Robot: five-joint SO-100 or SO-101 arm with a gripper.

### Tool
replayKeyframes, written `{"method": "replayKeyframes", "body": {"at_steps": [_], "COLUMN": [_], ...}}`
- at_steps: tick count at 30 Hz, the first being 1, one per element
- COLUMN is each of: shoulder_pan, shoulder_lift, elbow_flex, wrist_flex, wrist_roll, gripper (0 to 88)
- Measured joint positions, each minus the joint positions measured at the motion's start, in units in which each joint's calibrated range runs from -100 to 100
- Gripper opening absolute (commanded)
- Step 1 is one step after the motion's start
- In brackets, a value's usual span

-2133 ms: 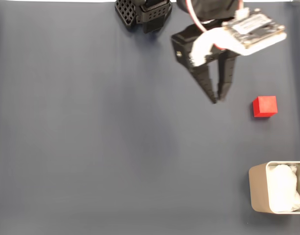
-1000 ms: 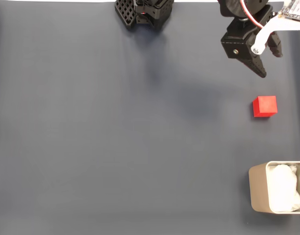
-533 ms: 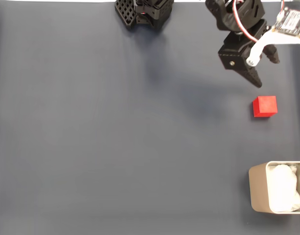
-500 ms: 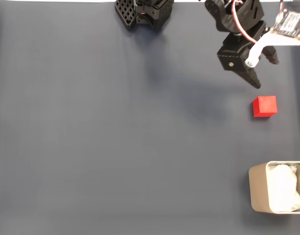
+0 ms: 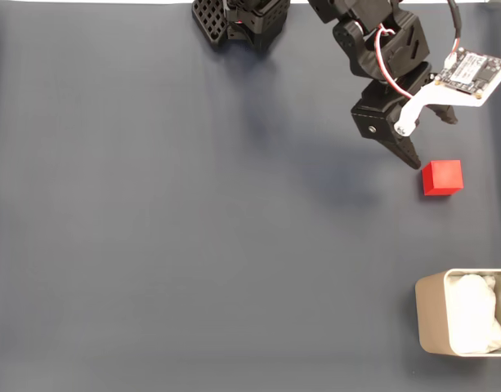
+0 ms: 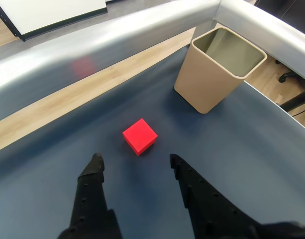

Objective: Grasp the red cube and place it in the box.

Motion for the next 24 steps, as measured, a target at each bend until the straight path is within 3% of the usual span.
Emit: {"method": "replayKeyframes", "body": {"at_steps": [24], "shoulder_pan": [0.1], "shoulder_lift": [18.4], "elbow_flex": [-5.3], "wrist_flex": [-12.1], "wrist_roll": [0.3], "gripper": [35.1]}}
